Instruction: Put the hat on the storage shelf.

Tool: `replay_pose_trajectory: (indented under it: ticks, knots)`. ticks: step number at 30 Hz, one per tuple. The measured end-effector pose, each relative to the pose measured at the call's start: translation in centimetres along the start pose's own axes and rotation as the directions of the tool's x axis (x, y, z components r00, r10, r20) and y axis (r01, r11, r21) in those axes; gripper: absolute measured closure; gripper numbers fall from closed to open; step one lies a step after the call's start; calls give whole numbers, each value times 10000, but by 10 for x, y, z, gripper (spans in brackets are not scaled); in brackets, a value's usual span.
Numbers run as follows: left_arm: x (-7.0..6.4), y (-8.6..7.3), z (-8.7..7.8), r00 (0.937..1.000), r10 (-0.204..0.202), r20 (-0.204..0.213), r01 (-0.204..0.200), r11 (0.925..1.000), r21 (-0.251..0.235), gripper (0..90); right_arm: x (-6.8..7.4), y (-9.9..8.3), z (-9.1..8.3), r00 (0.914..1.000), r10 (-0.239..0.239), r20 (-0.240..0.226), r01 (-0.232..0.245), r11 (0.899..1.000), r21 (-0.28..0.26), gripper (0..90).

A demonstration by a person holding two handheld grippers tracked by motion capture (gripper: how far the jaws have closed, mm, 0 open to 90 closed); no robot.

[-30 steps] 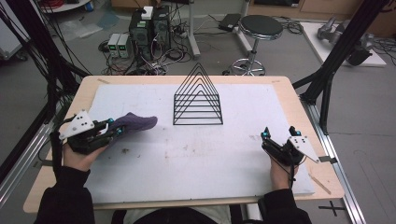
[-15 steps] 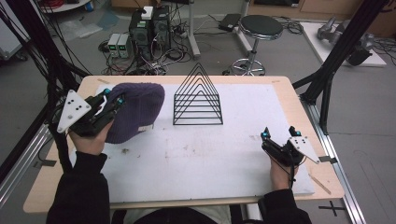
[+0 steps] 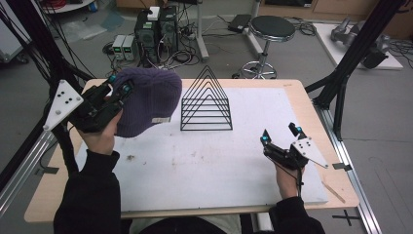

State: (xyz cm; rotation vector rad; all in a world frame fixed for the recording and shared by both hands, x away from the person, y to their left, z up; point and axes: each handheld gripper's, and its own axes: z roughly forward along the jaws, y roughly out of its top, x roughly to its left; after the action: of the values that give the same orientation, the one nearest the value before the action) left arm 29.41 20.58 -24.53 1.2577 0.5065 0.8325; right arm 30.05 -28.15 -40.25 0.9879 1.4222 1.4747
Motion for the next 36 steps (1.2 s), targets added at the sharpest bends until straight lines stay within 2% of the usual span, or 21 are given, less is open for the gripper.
replay_pose_trajectory:
  ticks: [2, 3, 5, 6, 7, 8, 9, 11, 12, 17, 19, 20, 21, 23, 24, 25, 27, 28, 30, 33, 36]
  knots:
    - [-4, 3, 4, 9998, 67, 173, -67, 10000, -27, 748, 7, 7, 4, 9979, -118, -633, 112, 9999, -109, 78]
    - [-4, 3, 4, 9998, 67, 173, -67, 10000, -27, 747, 7, 7, 4, 9979, -118, -633, 112, 9999, -109, 78]
    - [-8, 6, 7, 9993, 8, 362, -4, 9999, -120, 748, 16, 14, 9, 9900, -82, -1412, 58, 9998, -171, 78]
    - [-10, 8, 8, 9990, -50, 440, 60, 9998, -213, 748, 16, 14, 9, 9900, -82, -1412, 58, 9998, -171, 78]
    - [-14, 11, 11, 9985, -89, 544, 109, 9992, -376, 748, 20, 19, 13, 9805, 38, -1963, -66, 9999, -141, 78]
    - [-14, 11, 11, 9985, -89, 544, 109, 9992, -376, 747, 20, 19, 13, 9805, 38, -1963, -66, 9999, -141, 78]
    - [-16, 13, 12, 9985, -67, 546, 90, 9991, -416, 748, 25, 26, 16, 9685, 96, -2490, -132, 9998, -126, 78]
    - [-18, 16, 16, 9983, -108, 580, 139, 9985, -524, 748, 28, 30, 19, 9641, 35, -2656, -101, 9997, -233, 78]
    - [-20, 18, 17, 9982, -127, 594, 161, 9982, -579, 748, 34, 39, 25, 9533, -95, -3020, -36, 9991, -428, 78]
    - [-26, 24, 26, 9949, -358, 948, 439, 9954, -849, 748, 51, 59, 44, 9161, -497, -3979, 68, 9941, -1086, 78]
    - [-26, 25, 27, 9939, -446, 1009, 537, 9945, -897, 748, 58, 62, 53, 8939, -615, -4441, 137, 9938, -1099, 78]
    - [-27, 24, 29, 9900, -704, 1225, 830, 9914, -1014, 748, 59, 62, 59, 8800, -653, -4706, 160, 9940, -1081, 78]
    - [-27, 24, 29, 9900, -704, 1225, 830, 9914, -1014, 748, 59, 62, 59, 8800, -653, -4706, 160, 9940, -1081, 78]
    - [-29, 22, 32, 9855, -907, 1435, 1061, 9889, -1042, 748, 63, 58, 74, 8495, -527, -5250, 212, 9976, -658, 78]
    - [-30, 22, 34, 9853, -903, 1450, 1057, 9891, -1024, 747, 63, 56, 80, 8400, -483, -5405, 201, 9981, -580, 78]
    - [-31, 21, 35, 9853, -874, 1468, 1025, 9898, -993, 748, 64, 55, 83, 8382, -462, -5434, 162, 9981, -599, 78]
    - [-33, 19, 37, 9837, -921, 1541, 1078, 9895, -965, 747, 65, 56, 88, 8274, -385, -5603, -2, 9976, -689, 78]
    - [-33, 19, 37, 9837, -921, 1541, 1078, 9895, -965, 747, 65, 56, 88, 8274, -385, -5603, -2, 9976, -689, 78]
    - [-34, 18, 38, 9823, -999, 1587, 1167, 9881, -1002, 748, 70, 60, 93, 8068, -255, -5903, -231, 9969, -747, 78]
    - [-37, 14, 43, 9785, -1117, 1734, 1302, 9866, -989, 747, 78, 63, 97, 7866, -277, -6168, -257, 9966, -776, 77]
    - [-39, 13, 46, 9760, -1206, 1811, 1398, 9854, -968, 748, 82, 62, 100, 7804, -250, -6248, -136, 9983, -569, 77]
